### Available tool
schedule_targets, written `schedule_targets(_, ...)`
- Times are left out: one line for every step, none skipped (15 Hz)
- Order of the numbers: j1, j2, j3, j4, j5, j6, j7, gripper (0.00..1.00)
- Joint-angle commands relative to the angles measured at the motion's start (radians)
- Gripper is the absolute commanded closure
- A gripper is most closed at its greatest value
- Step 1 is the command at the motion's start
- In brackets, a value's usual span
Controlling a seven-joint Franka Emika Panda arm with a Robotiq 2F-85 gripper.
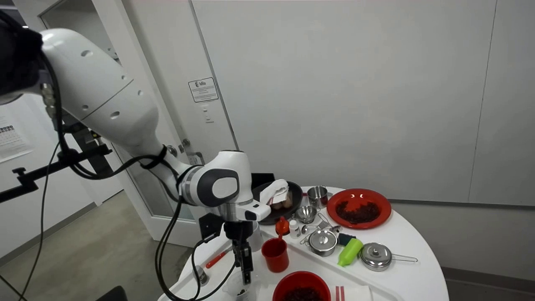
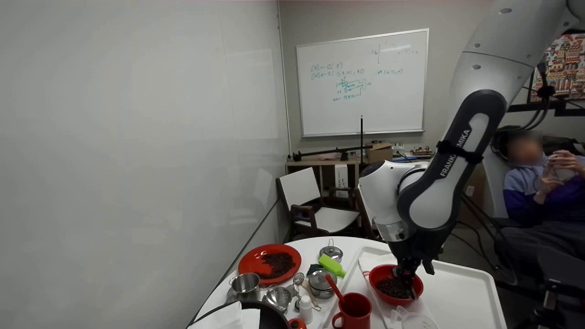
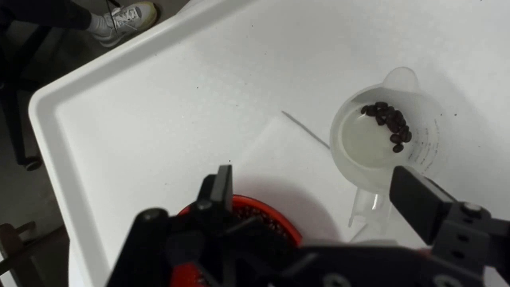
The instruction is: Pour the contents of the jug into the red bowl
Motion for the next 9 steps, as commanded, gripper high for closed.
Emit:
schedule_targets(-0.016,0.078,-0.001,0.101,0.124,-0.085,-0.151,0.00)
schedule_targets(-0.022,0.093,0.000,0.116,0.158,-0.101,-0.168,0.00)
schedule_targets(-0.027,0.105,0.000,0.129,0.185,-0.116,-0.182,0.00)
schedule_targets(-0.037,0.117,0.007,0.142,0.214,-0.128,-0.210,0.00)
schedule_targets(-0.038,0.125,0.006,0.152,0.232,-0.137,-0.223,0.00)
schedule_targets(-0.034,0.132,0.001,0.158,0.246,-0.139,-0.224,0.00)
schedule_targets(-0.019,0.135,-0.012,0.162,0.247,-0.131,-0.200,0.00)
schedule_targets(-0.001,0.136,-0.026,0.160,0.241,-0.114,-0.168,0.00)
schedule_targets(0.008,0.134,-0.029,0.157,0.241,-0.104,-0.156,0.00)
